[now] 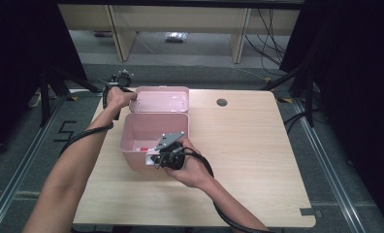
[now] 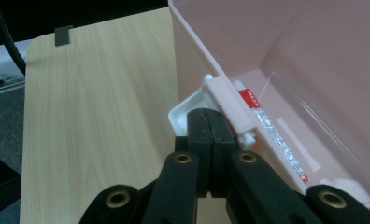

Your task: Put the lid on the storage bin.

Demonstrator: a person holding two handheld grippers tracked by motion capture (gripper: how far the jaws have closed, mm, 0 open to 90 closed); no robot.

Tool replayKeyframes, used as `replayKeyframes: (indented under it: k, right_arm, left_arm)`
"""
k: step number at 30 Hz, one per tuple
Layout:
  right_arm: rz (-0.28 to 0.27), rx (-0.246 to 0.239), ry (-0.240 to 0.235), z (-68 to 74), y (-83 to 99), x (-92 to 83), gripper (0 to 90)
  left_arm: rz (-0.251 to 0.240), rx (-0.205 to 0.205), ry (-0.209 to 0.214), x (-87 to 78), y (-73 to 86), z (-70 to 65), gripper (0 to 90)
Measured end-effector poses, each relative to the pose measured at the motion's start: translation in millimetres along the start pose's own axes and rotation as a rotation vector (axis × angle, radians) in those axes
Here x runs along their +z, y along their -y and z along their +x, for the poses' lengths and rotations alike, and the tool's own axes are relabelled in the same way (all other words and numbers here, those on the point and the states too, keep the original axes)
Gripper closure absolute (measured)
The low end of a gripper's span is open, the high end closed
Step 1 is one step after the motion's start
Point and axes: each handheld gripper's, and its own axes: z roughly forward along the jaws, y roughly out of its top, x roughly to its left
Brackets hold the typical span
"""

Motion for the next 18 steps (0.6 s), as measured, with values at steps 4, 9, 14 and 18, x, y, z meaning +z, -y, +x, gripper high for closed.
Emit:
replayKeyframes:
  k: [4,9,14,18]
  right_arm:
    - [-0.006,0.007,-0.002,1.1,0.2,0.7,90.0]
    - [-0.001,-0.007,-0.003,-0.8,-0.1,0.4,90.0]
    - [0.005,0.003,-0.003,-0.1,-0.5,0.4,90.0]
    - [0.006,0.003,-0.001,0.2,-0.6,0.4,90.0]
  left_arm:
    - [0.006,-0.031,-0.012,-2.1,-1.2,-1.5,82.8]
    - [0.01,-0.052,-0.017,-3.4,-2.1,-1.8,83.8]
    - [0.004,-0.061,-0.019,-4.3,-2.0,-1.9,84.2]
    - [-0.002,-0.06,-0.017,-5.3,-2.1,-1.9,84.4]
